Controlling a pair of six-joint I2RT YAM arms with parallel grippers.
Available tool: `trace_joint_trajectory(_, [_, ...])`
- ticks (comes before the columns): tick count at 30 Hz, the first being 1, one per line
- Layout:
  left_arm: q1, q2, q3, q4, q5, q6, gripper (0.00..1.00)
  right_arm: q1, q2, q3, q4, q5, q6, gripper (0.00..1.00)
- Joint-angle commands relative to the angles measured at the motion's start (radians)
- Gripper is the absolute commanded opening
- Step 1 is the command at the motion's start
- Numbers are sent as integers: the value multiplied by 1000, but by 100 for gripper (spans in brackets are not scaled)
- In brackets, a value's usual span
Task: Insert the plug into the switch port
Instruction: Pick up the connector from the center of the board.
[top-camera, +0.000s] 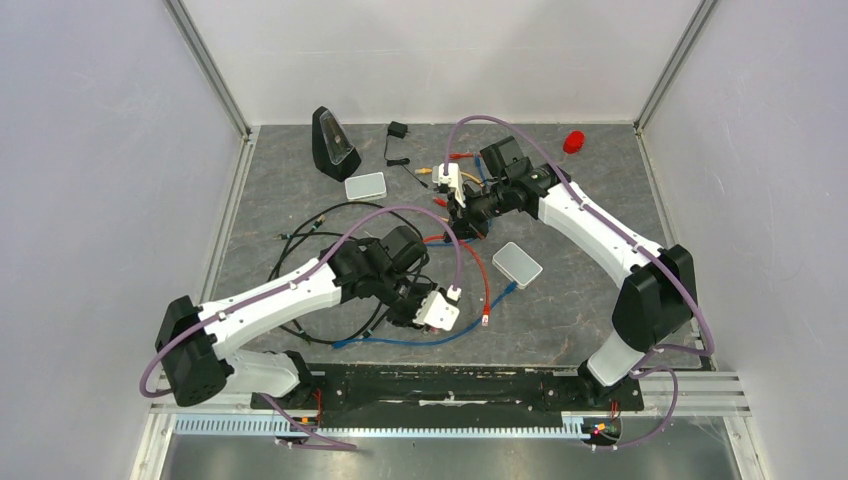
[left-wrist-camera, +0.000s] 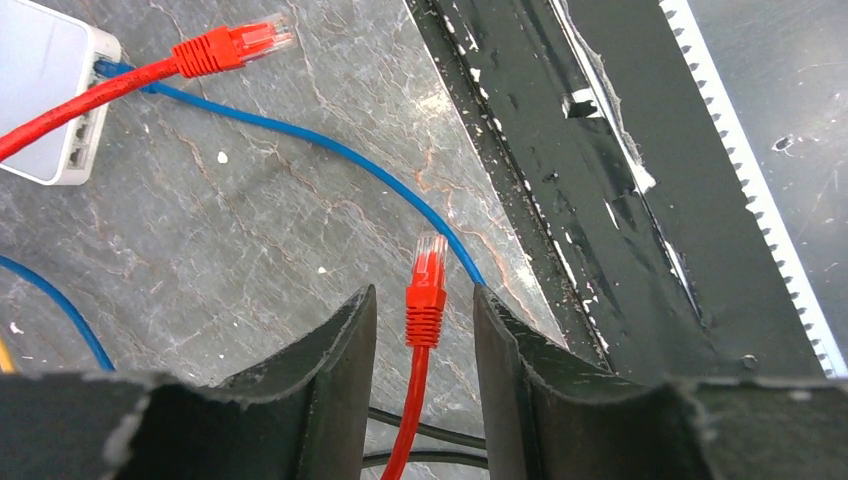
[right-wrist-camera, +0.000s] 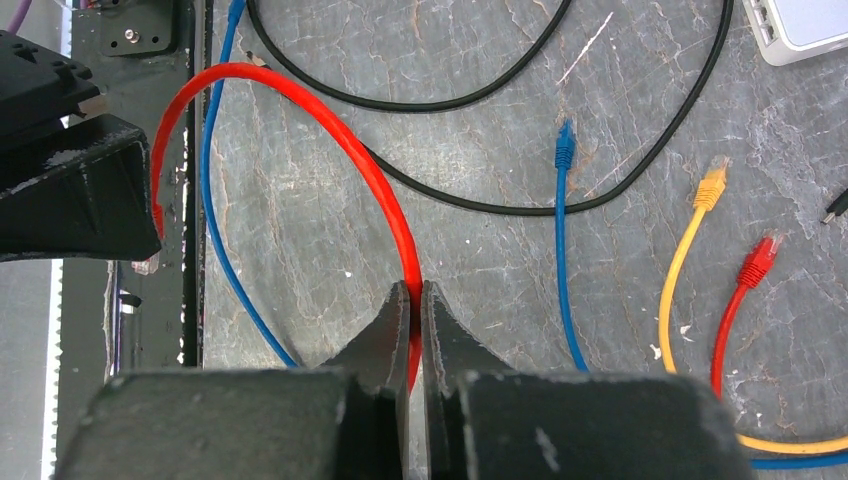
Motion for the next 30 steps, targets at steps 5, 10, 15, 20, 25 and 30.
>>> trace_joint_trajectory(5, [-7,42,75,-85,-12,-23,42,-1,-38,-10,39,-17,7,0])
trace_joint_trajectory(10, [-7,53,68,-85,-32,-20,43,0,-46,-21,45,-16,14,0])
trace_joint_trajectory(15, [-6,77,75,-85,-56,-18,44,1,-54,-27,49,-14,18,0])
trace_joint_trajectory(20, [-8,87,75,-85,-58,-17,43,2,-57,-29,53,-13,22,0])
trace_joint_trajectory(25, [-7,93,70,-85,-69,-11,37,4,-54,-30,54,-12,23,0])
trace_joint_trajectory(30, [-8,96,74,-85,-81,-24,37,5,-54,-35,56,-7,24,0])
